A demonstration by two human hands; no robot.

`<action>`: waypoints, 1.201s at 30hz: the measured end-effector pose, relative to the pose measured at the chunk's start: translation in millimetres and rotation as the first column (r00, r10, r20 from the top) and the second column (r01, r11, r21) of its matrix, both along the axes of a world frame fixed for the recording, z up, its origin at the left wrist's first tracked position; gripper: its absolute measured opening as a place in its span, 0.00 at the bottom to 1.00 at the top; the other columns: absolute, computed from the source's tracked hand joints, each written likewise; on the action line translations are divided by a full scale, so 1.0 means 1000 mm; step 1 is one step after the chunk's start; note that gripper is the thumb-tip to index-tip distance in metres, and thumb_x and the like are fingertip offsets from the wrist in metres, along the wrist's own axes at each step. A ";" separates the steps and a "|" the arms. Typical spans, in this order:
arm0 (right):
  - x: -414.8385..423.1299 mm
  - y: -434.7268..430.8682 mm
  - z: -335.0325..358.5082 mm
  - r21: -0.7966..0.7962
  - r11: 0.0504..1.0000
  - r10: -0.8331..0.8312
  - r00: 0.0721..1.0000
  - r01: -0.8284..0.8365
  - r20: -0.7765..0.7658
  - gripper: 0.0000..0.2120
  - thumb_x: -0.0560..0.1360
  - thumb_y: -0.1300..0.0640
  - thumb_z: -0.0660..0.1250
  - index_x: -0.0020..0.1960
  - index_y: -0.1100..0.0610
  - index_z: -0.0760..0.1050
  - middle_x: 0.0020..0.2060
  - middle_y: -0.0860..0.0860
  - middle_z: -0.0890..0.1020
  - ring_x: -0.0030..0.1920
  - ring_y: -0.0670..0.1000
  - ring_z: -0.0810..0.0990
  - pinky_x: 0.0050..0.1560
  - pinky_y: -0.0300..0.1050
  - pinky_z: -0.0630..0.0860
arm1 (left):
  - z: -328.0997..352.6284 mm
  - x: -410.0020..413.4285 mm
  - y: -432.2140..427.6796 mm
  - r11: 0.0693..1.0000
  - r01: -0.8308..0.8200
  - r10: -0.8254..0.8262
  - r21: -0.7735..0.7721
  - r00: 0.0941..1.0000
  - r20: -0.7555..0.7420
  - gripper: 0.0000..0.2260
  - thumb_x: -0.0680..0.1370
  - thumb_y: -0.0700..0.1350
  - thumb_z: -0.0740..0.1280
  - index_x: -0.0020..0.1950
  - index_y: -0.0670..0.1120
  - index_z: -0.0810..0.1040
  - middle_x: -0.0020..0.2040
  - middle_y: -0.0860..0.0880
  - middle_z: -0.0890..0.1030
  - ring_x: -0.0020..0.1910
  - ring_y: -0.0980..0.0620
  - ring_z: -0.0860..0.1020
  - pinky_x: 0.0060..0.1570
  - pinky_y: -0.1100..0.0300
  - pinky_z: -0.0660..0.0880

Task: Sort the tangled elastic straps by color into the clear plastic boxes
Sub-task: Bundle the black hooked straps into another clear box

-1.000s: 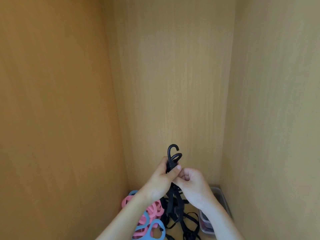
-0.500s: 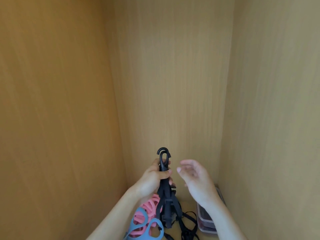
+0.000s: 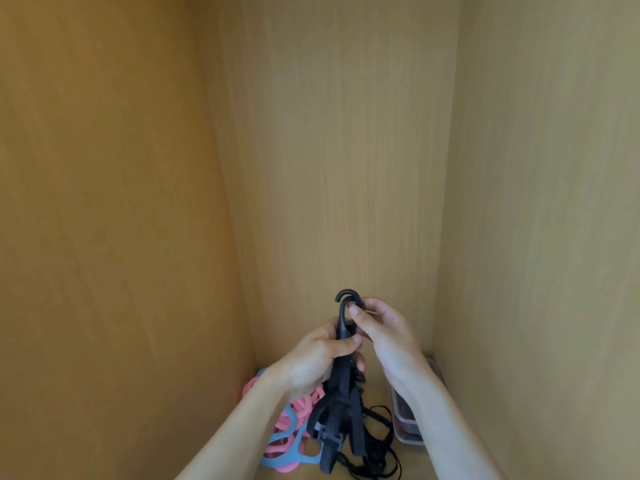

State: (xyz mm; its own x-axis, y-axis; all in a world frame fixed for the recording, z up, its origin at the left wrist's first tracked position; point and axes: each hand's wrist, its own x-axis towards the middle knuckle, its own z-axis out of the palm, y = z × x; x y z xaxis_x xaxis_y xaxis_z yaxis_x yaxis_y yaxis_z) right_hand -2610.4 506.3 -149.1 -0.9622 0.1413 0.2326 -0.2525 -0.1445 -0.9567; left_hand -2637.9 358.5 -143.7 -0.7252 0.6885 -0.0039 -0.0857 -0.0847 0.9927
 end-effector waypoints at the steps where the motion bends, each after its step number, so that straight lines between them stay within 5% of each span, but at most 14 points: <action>1: 0.001 0.001 -0.004 -0.048 0.998 0.050 0.998 -0.049 0.027 0.25 0.67 0.40 0.78 0.58 0.52 0.80 0.48 0.48 0.86 0.43 0.49 0.82 0.38 0.45 0.79 | -0.001 -0.001 0.000 0.999 -0.041 0.041 0.019 0.999 -0.002 0.13 0.80 0.42 0.66 0.63 0.39 0.72 0.44 0.40 0.78 0.44 0.44 0.78 0.48 0.48 0.76; 3: 0.007 0.003 -0.018 -0.006 0.989 0.149 0.981 -0.149 0.123 0.38 0.62 0.36 0.80 0.67 0.48 0.73 0.59 0.45 0.83 0.56 0.46 0.82 0.58 0.48 0.78 | -0.002 -0.006 -0.001 0.984 -0.142 0.140 0.106 0.990 0.026 0.14 0.79 0.41 0.67 0.63 0.38 0.73 0.47 0.41 0.80 0.48 0.43 0.80 0.56 0.44 0.79; 5: 0.013 0.000 -0.033 0.046 0.960 0.260 0.942 -0.275 0.211 0.38 0.64 0.39 0.80 0.69 0.47 0.70 0.63 0.45 0.82 0.63 0.47 0.81 0.67 0.51 0.75 | -0.003 -0.012 -0.001 0.950 -0.233 0.215 0.209 0.971 0.106 0.11 0.79 0.40 0.68 0.59 0.40 0.74 0.44 0.44 0.80 0.46 0.44 0.80 0.59 0.43 0.77; 12: 0.017 -0.015 -0.054 0.138 0.974 0.139 0.954 -0.180 0.267 0.07 0.76 0.61 0.66 0.53 0.55 0.78 0.39 0.52 0.83 0.41 0.51 0.82 0.48 0.43 0.79 | 0.000 -0.028 0.004 0.849 -0.420 0.369 0.322 0.906 0.208 0.01 0.83 0.37 0.62 0.53 0.41 0.71 0.38 0.46 0.73 0.34 0.49 0.74 0.45 0.49 0.79; 14: 0.018 -0.016 -0.063 0.153 0.970 0.143 0.952 -0.190 0.271 0.05 0.73 0.63 0.63 0.46 0.59 0.76 0.34 0.52 0.79 0.41 0.53 0.79 0.51 0.46 0.75 | 0.007 -0.033 -0.002 0.821 -0.462 0.400 0.335 0.885 0.240 0.01 0.84 0.38 0.61 0.53 0.42 0.70 0.38 0.47 0.72 0.33 0.50 0.73 0.40 0.52 0.79; 16: 0.021 -0.019 -0.072 0.109 0.980 0.129 0.943 -0.169 0.305 0.06 0.68 0.61 0.65 0.44 0.59 0.78 0.34 0.50 0.82 0.45 0.54 0.83 0.59 0.48 0.76 | 0.015 -0.038 -0.009 0.795 -0.494 0.417 0.353 0.867 0.274 0.01 0.84 0.38 0.60 0.54 0.42 0.68 0.37 0.47 0.72 0.33 0.50 0.72 0.40 0.52 0.77; 19: 0.023 -0.022 -0.077 0.004 0.972 0.227 0.934 -0.237 0.275 0.14 0.64 0.58 0.69 0.48 0.54 0.84 0.42 0.48 0.87 0.47 0.46 0.85 0.47 0.37 0.78 | 0.019 -0.040 -0.015 0.787 -0.511 0.433 0.344 0.856 0.282 0.01 0.84 0.38 0.60 0.55 0.42 0.68 0.37 0.47 0.71 0.35 0.50 0.71 0.43 0.52 0.75; 23: 0.021 -0.016 -0.068 -0.017 0.992 0.128 0.980 -0.127 0.149 0.29 0.66 0.46 0.74 0.61 0.56 0.71 0.58 0.51 0.82 0.57 0.47 0.83 0.56 0.41 0.76 | 0.012 -0.036 -0.012 0.796 -0.505 0.425 0.332 0.858 0.288 0.01 0.84 0.37 0.59 0.54 0.42 0.69 0.37 0.47 0.72 0.34 0.50 0.71 0.42 0.51 0.75; 27: 0.018 -0.021 -0.059 0.044 0.991 0.117 0.984 -0.124 0.132 0.29 0.68 0.39 0.71 0.58 0.57 0.68 0.47 0.43 0.86 0.49 0.39 0.83 0.47 0.30 0.75 | 0.009 -0.035 -0.005 0.785 -0.508 0.410 0.355 0.855 0.317 0.01 0.84 0.37 0.60 0.53 0.42 0.70 0.37 0.47 0.72 0.34 0.50 0.72 0.40 0.52 0.76; 30: 0.012 -0.032 -0.057 0.050 0.990 0.123 0.975 -0.134 0.186 0.35 0.63 0.37 0.75 0.64 0.48 0.68 0.54 0.45 0.84 0.54 0.41 0.83 0.51 0.38 0.78 | 0.006 -0.031 0.007 0.785 -0.489 0.350 0.382 0.857 0.378 0.01 0.84 0.37 0.60 0.52 0.42 0.70 0.37 0.47 0.72 0.35 0.49 0.72 0.43 0.50 0.75; 33: 0.006 -0.037 -0.053 0.012 0.981 0.186 0.961 -0.192 0.204 0.22 0.66 0.43 0.77 0.59 0.46 0.80 0.53 0.45 0.86 0.53 0.42 0.84 0.49 0.36 0.79 | 0.002 -0.030 0.016 0.781 -0.487 0.321 0.391 0.851 0.417 0.01 0.83 0.37 0.61 0.53 0.42 0.69 0.35 0.46 0.72 0.34 0.48 0.72 0.45 0.49 0.75; 36: 0.005 -0.036 -0.054 -0.001 0.983 0.179 0.957 -0.184 0.226 0.16 0.70 0.45 0.74 0.48 0.57 0.82 0.43 0.55 0.86 0.46 0.56 0.85 0.51 0.48 0.80 | 0.001 -0.035 0.011 0.788 -0.489 0.332 0.375 0.850 0.410 0.01 0.84 0.38 0.61 0.53 0.42 0.69 0.36 0.46 0.72 0.34 0.49 0.72 0.45 0.50 0.77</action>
